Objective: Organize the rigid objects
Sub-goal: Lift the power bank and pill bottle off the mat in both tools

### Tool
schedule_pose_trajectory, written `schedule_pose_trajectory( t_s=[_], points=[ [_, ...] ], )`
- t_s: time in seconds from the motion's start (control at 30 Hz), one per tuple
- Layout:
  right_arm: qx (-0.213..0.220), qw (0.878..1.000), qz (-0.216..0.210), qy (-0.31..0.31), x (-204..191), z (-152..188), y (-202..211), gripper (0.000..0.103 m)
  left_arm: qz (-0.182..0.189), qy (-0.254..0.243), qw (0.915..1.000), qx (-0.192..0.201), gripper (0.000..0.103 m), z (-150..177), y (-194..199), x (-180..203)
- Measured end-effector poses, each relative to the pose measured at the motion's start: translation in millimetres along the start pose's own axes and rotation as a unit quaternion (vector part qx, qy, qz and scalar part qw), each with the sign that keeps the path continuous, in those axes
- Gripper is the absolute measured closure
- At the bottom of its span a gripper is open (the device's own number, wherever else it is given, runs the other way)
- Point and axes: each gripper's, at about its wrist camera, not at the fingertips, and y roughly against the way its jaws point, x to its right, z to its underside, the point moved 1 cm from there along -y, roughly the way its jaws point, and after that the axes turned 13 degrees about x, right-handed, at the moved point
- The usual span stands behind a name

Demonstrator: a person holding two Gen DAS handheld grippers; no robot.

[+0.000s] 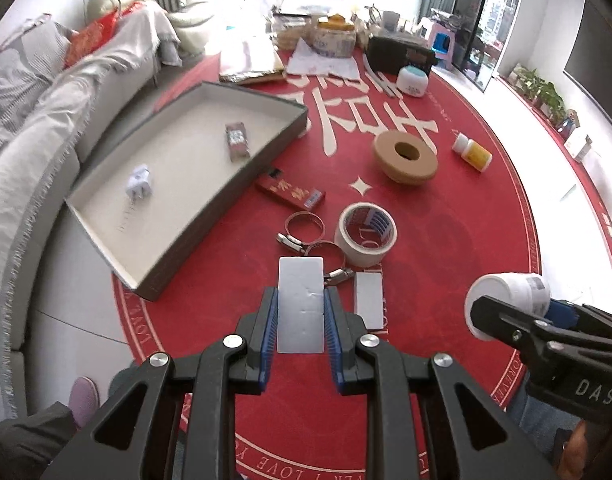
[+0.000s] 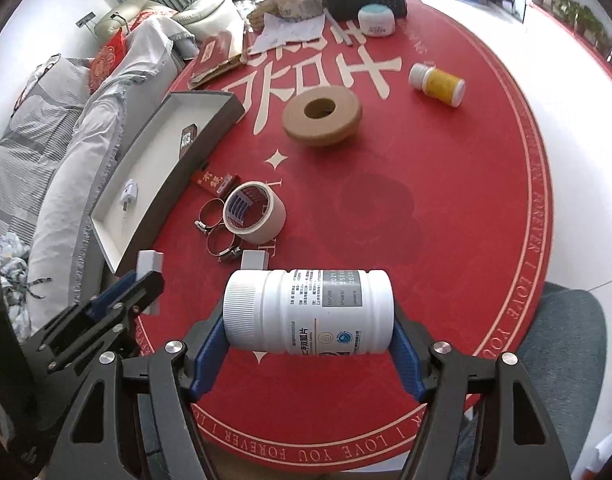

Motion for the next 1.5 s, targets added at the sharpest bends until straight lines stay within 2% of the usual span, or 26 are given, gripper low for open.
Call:
schedule_pose_trajectory(
  t_s=[0.27,0.67,1.5],
  points=[
    [0.012,1.000,0.007,0.014,-6,4,7,0.031,-0.012,0.006,0.9998,0.012,0.079,2,10,-6],
    [0.010,1.000,0.009,0.014,-5,7,4,0.031,-0.021,0.005,0.9997,0.009,0.079,5,10,-6],
    [-0.005,1.000,0.017,0.013,-3,11,-4,0.031,-0.017,0.012,0.9998,-0.002,0.079,10,4,-11]
  ],
)
